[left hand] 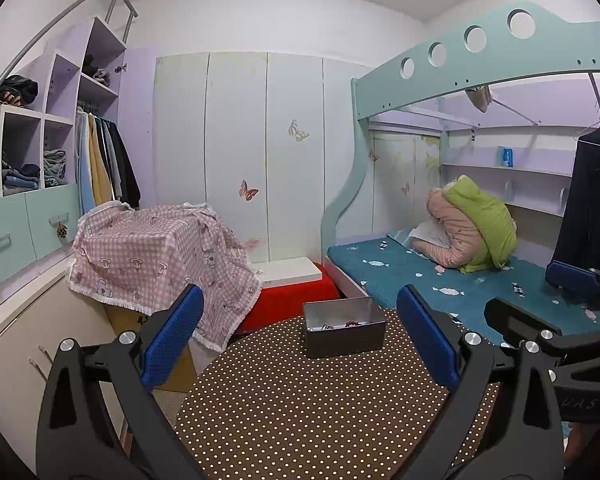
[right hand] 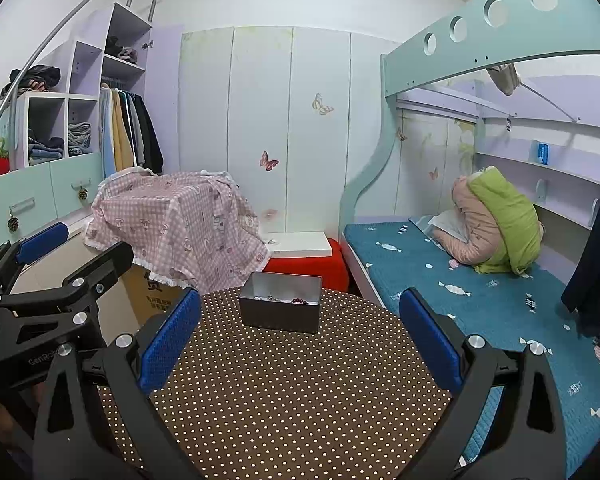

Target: Organize jewelry

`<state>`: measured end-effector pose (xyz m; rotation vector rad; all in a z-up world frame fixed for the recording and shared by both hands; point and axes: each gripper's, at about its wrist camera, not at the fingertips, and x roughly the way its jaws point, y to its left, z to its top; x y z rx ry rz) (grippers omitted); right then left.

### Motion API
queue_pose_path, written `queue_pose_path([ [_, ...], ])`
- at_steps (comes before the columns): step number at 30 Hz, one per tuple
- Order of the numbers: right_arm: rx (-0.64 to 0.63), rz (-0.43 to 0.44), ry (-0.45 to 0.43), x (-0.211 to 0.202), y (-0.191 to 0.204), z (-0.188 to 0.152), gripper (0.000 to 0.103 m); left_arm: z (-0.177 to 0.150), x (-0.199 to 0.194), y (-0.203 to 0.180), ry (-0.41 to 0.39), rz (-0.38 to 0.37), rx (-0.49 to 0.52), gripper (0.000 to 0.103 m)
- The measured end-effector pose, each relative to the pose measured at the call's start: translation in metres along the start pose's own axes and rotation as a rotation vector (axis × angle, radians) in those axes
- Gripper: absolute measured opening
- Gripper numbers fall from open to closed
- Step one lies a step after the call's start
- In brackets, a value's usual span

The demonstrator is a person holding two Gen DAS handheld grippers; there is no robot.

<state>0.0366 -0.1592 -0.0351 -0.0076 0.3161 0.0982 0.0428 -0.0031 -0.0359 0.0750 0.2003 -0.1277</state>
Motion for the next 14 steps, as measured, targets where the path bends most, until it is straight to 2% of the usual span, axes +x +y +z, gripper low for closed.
queue_pose_path([
  [14,0.008,0.0,0.004,0.0029,-0.0032,-0.0012,0.096,-0.0062,0.0053,0.0072,0.003,-0.008,0.001,0.097],
])
